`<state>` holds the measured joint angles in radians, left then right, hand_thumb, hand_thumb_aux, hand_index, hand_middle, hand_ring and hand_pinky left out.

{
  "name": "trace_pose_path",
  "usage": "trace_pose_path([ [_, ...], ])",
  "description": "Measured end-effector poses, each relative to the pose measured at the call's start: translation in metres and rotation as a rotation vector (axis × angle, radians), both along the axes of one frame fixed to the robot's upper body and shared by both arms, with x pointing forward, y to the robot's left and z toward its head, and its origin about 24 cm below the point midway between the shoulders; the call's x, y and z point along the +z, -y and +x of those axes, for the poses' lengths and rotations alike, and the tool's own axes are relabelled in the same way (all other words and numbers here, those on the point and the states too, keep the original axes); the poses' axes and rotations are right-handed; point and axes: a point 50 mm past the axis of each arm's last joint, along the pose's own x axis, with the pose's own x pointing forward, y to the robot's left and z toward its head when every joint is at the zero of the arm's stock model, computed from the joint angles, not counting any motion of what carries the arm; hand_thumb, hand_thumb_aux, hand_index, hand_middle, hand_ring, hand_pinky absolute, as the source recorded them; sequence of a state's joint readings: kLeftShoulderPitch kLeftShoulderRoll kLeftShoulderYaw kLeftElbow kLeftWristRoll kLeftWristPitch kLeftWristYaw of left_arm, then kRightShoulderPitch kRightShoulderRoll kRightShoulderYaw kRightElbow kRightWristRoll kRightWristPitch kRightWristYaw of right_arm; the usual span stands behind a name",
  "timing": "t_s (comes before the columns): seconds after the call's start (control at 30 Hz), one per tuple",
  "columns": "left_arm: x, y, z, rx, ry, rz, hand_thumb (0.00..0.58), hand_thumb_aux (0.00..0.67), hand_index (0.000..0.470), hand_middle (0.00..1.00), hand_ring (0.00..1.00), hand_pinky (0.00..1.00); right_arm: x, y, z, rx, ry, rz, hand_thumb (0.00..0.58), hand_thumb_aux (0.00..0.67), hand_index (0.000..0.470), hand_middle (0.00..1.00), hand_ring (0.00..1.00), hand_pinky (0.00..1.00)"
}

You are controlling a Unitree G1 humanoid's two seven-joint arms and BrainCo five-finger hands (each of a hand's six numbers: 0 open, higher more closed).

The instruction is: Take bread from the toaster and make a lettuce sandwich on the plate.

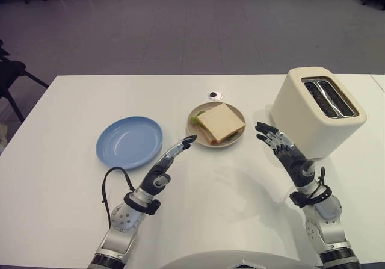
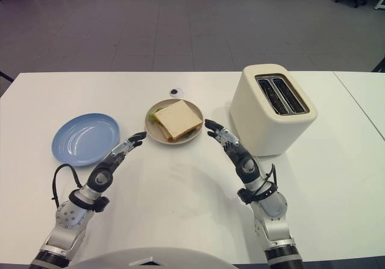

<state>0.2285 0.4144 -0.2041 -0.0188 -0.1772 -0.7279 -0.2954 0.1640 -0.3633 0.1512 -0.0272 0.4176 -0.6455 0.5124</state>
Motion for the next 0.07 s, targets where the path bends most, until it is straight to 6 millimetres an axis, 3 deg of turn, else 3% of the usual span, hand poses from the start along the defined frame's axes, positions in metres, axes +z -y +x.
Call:
trace_pose_path([
  [0.07, 0.0003, 0.0014, -0.0002, -0.021, -0.003, -0.025, 0.000, 0.000, 0.000, 0.00, 0.00, 0.00, 0.0036, 0.0023, -0.0017, 0.021, -0.006, 0.058, 0.000, 0.000, 0.000, 0.00, 0.00, 0.00],
])
